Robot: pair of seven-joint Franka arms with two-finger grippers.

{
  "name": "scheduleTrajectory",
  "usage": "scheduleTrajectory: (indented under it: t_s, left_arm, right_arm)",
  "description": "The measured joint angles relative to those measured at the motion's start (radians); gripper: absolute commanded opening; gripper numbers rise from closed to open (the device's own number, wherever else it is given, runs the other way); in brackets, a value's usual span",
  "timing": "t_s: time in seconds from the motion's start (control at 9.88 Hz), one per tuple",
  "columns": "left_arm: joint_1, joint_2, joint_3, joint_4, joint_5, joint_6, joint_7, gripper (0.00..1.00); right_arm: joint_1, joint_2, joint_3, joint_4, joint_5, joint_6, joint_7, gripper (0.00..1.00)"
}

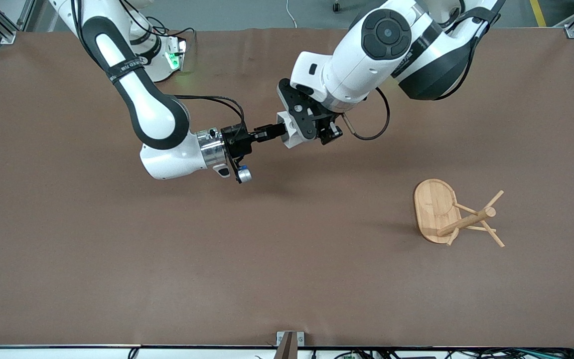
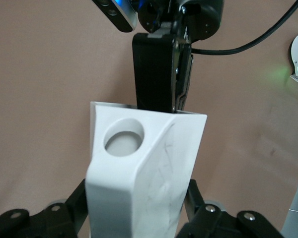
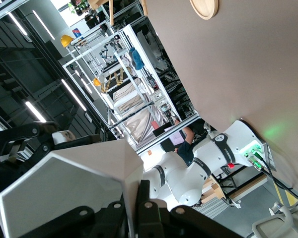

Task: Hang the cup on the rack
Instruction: 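Open the right gripper and withdraw it while the left gripper carries the cup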

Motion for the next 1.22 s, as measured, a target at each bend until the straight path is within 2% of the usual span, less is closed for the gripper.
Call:
scheduleTrajectory:
  t_s: [0.41, 0.61, 0.71, 0.81, 1.01, 1.22]
  left_arm:
    - [0.009, 0.002, 0.002, -0.01, 0.003, 0.002, -0.002, 0.0]
    - [0.011, 0.002, 0.003, -0.018, 0.003, 0.002, -0.002, 0.01]
    - [0.012, 0.002, 0.004, -0.018, 0.003, 0.002, -0.007, 0.01]
    - [0.012, 0.002, 0.006, -0.019, 0.004, 0.002, -0.032, 0.01]
    - [0.014, 0.002, 0.016, -0.02, 0.015, 0.003, -0.152, 0.01]
    - [0.017, 0.002, 0.025, -0.019, 0.076, 0.007, -0.355, 0.01]
  right_arm:
    - [-0.022, -0.01, -0.002, 0.016, -0.018, -0.028, 0.047, 1.0]
    - [-0.102, -0.017, -0.009, 0.029, -0.159, -0.032, 0.097, 1.0]
    - [-0.137, -0.021, -0.031, 0.042, -0.27, -0.037, 0.142, 1.0]
    - [-0.151, -0.033, -0.079, 0.064, -0.404, -0.042, 0.193, 1.0]
    - [-0.16, -0.084, -0.184, 0.097, -0.738, -0.063, 0.25, 1.0]
    - [-0.161, -0.134, -0.273, 0.1, -1.081, -0.057, 0.259, 1.0]
